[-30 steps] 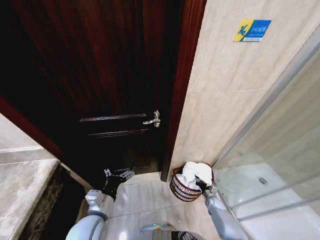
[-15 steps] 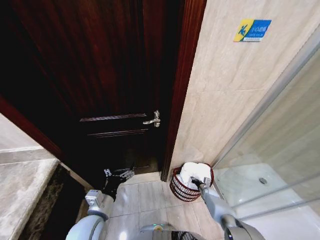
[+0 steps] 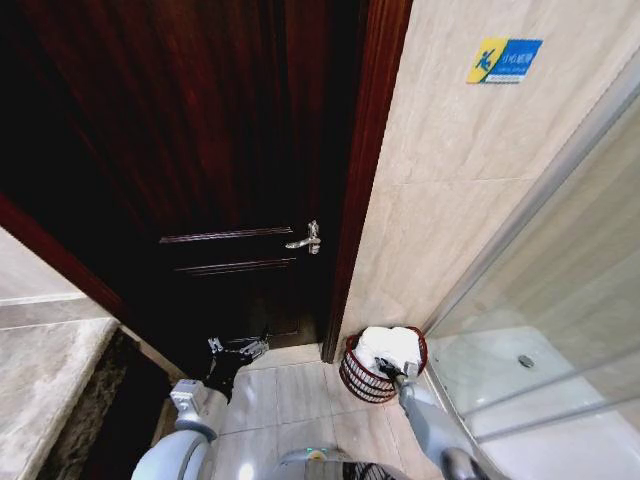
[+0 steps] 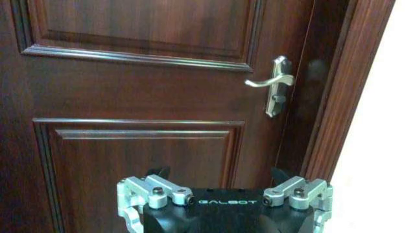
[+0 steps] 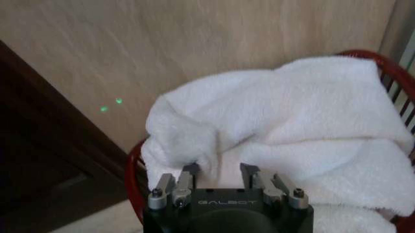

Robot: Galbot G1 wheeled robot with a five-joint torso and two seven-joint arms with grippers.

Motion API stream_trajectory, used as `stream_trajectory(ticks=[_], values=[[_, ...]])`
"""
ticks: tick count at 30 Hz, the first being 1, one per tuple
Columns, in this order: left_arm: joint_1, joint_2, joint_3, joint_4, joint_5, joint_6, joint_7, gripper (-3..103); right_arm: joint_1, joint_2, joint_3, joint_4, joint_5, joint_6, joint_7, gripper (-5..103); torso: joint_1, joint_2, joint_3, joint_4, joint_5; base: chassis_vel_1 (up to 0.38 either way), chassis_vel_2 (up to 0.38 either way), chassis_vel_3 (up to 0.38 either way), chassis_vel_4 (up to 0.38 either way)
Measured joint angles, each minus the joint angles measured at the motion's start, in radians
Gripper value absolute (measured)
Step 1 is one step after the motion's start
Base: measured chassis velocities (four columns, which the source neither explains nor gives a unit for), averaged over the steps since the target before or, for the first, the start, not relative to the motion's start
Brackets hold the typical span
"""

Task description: Discard the used towel into the hamper.

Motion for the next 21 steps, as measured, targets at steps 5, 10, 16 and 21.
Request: stream_trajectory(ticks=[5,10,16,21], values=[[0.0,0.0,0.0,0.0,0.0,0.0,0.0,100,-0.069,-0.03,0.0,0.127,-0.007,-0.002,0.009,60,0.0,0.0,0.0,0.0001,-0.0001,0.0,0.0,0.0,0.0],[0.0,0.0,0.0,0.0,0.0,0.0,0.0,100,-0.119,-0.061,0.019,0.168,-0.008,0.068,0.008,82,0.0,0.0,0.0,-0.0002,-0.0001,0.0,0.0,0.0,0.0],[0.0,0.0,0.0,0.0,0.0,0.0,0.0,100,-0.205,-0.078,0.023,0.301,0.028,0.099,0.075,97,0.0,0.0,0.0,-0.0002,-0.0001,0.0,0.0,0.0,0.0],[0.0,0.0,0.0,0.0,0.0,0.0,0.0,100,-0.333,-0.085,0.026,0.494,0.051,0.099,0.117,100,0.0,0.0,0.0,-0.0002,-0.0002,0.0,0.0,0.0,0.0]])
